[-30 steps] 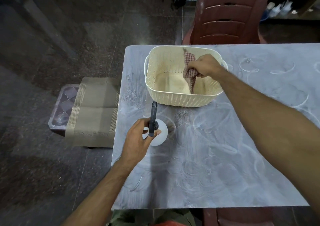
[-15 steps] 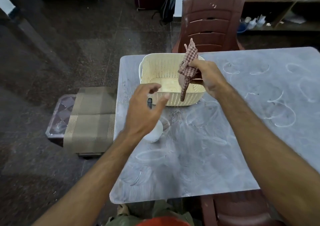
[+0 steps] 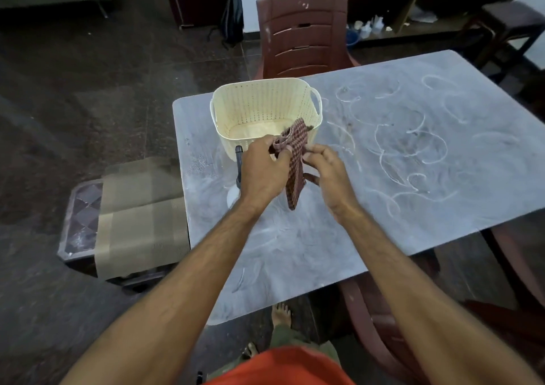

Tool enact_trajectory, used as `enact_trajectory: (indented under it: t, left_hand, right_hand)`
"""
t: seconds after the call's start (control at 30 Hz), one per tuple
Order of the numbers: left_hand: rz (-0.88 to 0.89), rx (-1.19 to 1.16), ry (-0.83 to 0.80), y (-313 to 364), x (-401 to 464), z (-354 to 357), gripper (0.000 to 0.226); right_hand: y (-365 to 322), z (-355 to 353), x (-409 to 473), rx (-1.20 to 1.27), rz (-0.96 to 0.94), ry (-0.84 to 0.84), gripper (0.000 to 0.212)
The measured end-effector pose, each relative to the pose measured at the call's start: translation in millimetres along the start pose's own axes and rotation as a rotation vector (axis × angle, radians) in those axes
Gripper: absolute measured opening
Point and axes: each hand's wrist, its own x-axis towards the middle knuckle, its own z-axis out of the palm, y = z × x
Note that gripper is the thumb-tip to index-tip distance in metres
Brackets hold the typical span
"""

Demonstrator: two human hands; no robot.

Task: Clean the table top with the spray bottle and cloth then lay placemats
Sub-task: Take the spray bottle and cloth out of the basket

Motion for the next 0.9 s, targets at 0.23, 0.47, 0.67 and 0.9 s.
enact_trajectory:
  t: [0.23, 0.47, 0.67, 0.9]
  left_hand:
    - [-0.055, -0.037, -0.104, 2, -26, -6, 0.011]
    - [0.046, -0.077, -0.354, -7, -53, -14, 0.015]
    - [-0.024, -0.118, -0.166, -70, -63, -34, 0.01]
    - [-0.184, -0.03, -0.117, -139, -50, -42, 0.037]
  right_hand:
    - [29, 20, -47, -0.193, -0.081, -0.234, 0.09]
    - [43, 22, -50, -0.098, 0.061, 0.11, 0.033]
    - [57, 8, -58, 0.166, 0.331, 0.251, 0.025]
    - [62, -15, -59, 0.312, 0.367, 0.328, 0.011]
